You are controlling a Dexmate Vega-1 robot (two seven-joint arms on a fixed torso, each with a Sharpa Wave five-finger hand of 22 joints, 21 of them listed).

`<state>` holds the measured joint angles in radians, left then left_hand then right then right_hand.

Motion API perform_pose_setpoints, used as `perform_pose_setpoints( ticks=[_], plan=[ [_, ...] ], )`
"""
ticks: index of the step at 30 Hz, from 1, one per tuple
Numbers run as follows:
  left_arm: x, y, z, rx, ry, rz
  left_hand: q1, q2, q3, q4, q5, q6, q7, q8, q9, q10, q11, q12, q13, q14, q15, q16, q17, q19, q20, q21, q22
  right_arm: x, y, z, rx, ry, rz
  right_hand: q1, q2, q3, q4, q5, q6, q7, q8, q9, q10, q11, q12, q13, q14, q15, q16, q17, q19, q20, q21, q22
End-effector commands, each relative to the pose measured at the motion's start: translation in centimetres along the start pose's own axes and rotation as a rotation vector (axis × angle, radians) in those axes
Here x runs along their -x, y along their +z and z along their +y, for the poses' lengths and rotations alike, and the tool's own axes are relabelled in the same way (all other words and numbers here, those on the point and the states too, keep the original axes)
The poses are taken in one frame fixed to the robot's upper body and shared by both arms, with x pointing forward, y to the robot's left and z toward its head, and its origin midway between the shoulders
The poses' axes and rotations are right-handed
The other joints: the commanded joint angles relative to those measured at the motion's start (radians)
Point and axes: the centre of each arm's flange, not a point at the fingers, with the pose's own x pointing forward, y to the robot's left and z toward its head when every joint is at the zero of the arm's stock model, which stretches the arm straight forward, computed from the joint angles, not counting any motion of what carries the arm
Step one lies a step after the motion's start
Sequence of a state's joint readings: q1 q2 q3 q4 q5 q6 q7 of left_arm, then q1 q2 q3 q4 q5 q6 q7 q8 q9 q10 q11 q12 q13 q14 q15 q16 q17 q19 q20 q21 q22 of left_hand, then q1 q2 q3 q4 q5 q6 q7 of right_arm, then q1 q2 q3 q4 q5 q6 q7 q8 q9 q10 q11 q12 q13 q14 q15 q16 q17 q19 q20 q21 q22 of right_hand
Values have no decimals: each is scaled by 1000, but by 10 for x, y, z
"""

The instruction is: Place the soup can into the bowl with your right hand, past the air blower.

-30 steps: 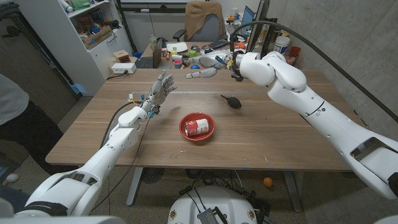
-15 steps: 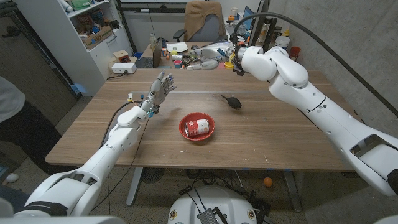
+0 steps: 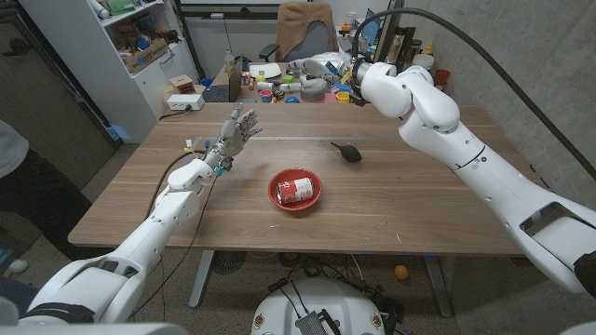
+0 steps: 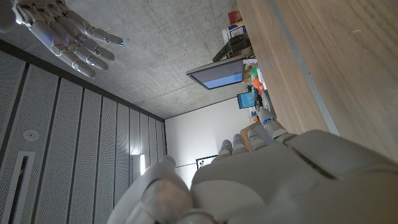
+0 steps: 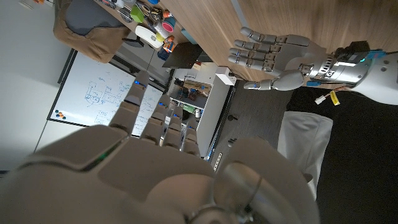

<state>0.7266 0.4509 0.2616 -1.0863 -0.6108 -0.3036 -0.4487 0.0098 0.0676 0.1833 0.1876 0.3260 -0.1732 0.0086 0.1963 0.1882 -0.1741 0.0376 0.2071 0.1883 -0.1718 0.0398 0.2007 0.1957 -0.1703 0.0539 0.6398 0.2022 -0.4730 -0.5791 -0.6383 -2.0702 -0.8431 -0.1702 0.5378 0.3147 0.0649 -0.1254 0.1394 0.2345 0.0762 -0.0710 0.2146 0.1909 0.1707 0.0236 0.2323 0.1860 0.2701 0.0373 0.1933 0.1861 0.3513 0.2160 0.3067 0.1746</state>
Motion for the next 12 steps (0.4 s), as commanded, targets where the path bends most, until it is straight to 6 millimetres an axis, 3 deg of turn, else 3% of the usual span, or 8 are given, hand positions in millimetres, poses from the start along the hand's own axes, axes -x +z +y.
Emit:
perform_pose_setpoints(
  ticks=[1, 12],
  plan=[
    [20, 13, 15, -23, -41, -12, -6, 104, -4, 2, 9, -211, -8, 1, 5, -232, 2, 3, 5, -174, 5, 4, 3, -127, 4, -2, 2, 11, 14, -10, 7, -42, 88, -6, 0, -6, 2, -1, 15, 2, 6, -1, 10, 2, 7, 3, 10, -2, 0, 0, 1, 2, -6, 1],
    [31, 12, 17, -15, -74, -19, -6, 103, -4, 2, 10, -210, -8, 1, 5, -232, 2, 3, 5, -175, 5, 3, 3, -127, 4, -3, 2, 20, 32, -8, 8, -37, 106, -7, 3, -8, 0, 0, 19, 0, 3, -2, 12, -4, 4, 2, 18, -8, 1, -1, 5, 1, -13, 2]
  ],
)
